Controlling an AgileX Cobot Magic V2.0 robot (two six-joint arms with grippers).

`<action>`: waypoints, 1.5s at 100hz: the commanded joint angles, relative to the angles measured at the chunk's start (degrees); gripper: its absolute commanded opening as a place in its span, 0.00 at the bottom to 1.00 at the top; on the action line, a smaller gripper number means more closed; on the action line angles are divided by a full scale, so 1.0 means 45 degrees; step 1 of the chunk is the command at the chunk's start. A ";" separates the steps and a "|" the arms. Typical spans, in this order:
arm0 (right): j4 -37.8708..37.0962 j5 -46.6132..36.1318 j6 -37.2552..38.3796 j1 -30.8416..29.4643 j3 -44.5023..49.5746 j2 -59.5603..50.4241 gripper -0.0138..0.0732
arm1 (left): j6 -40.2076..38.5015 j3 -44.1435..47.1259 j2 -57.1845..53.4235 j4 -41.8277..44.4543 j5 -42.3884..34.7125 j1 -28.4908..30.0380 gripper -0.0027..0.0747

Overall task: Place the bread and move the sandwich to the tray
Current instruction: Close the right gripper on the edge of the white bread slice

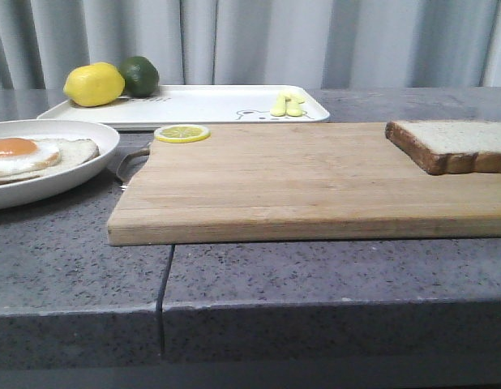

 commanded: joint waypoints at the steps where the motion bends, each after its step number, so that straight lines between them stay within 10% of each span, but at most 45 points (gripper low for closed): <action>1: 0.0605 0.0407 -0.0256 -0.0073 -0.0430 -0.0067 0.71 | -0.0054 -0.0428 0.0071 -0.0219 -0.0896 -0.0093 0.49; 150: 0.0635 0.2157 -0.0525 -0.0073 -0.0430 0.1071 0.61 | -0.0054 -0.0428 0.0082 -0.0219 -0.0896 -0.0093 0.49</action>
